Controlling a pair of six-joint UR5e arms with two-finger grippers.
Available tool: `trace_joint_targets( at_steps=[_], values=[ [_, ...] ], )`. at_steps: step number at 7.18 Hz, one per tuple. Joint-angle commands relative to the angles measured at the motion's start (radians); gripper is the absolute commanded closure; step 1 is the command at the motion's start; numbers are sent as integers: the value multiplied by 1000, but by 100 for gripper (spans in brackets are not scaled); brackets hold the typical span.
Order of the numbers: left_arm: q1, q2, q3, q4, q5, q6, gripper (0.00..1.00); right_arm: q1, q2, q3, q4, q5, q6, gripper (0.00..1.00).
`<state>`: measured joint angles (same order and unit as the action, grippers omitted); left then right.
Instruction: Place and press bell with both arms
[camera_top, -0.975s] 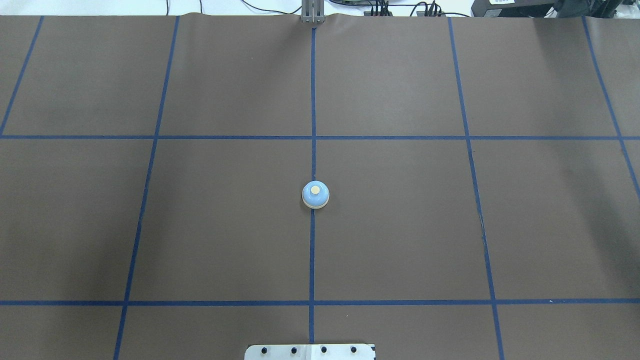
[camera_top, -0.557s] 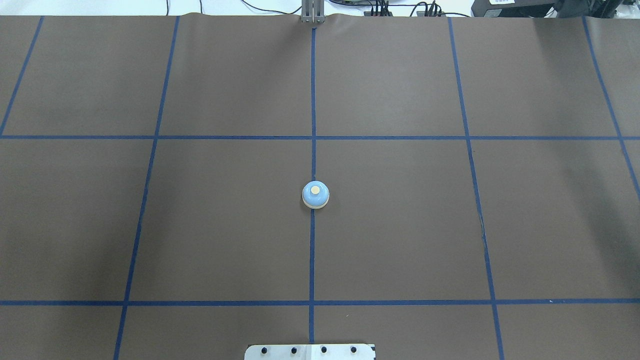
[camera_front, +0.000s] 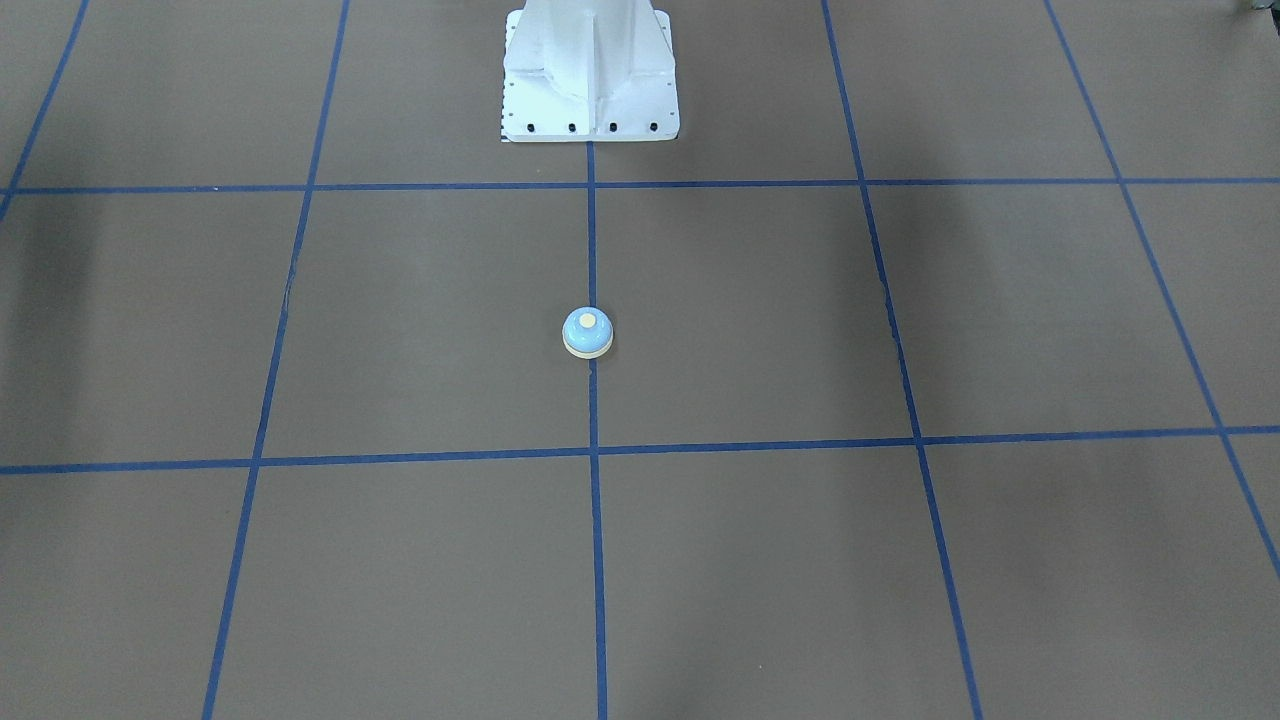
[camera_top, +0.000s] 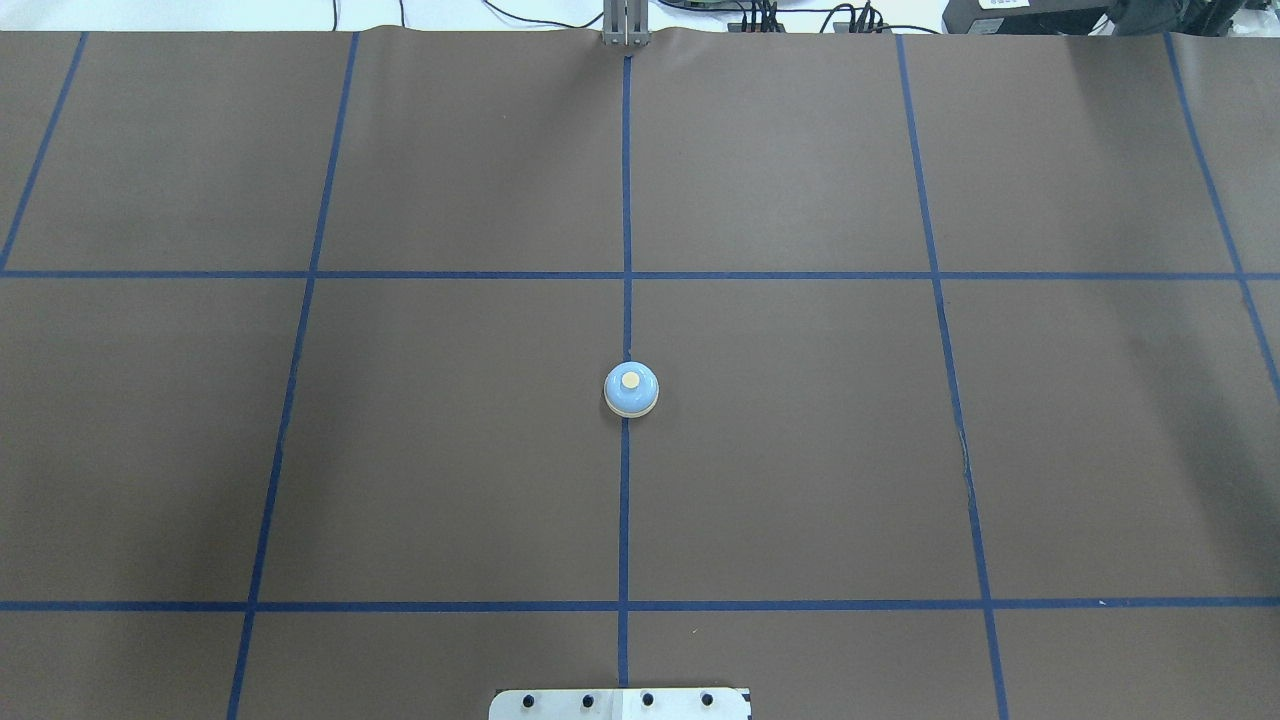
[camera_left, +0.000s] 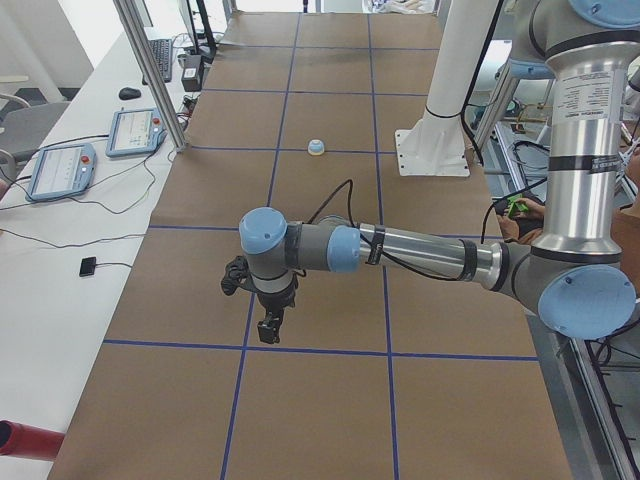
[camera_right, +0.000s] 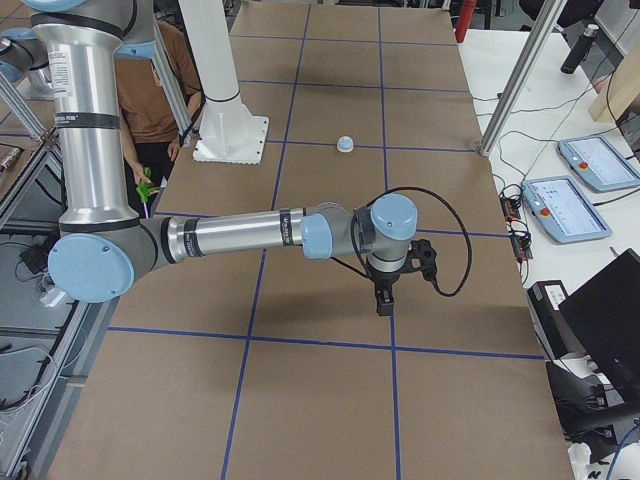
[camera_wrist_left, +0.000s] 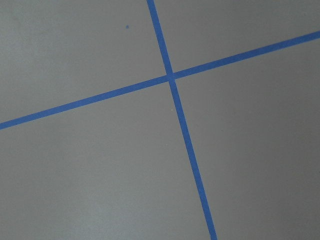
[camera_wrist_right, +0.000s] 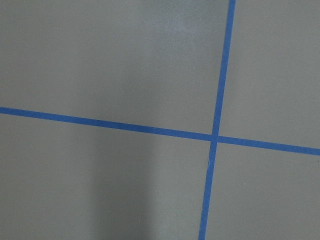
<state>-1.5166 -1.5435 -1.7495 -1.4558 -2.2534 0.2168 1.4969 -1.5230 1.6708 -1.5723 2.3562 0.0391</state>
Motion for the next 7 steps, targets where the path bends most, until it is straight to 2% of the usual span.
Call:
trace_joint_targets(
  at_steps=[1, 7],
  values=[
    [0, 2, -7, 0, 6, 0, 0, -1, 6, -3, 0, -2, 4, 0],
    [1, 2, 2, -1, 6, 0, 0, -1, 10, -3, 0, 0, 5, 0]
  ],
)
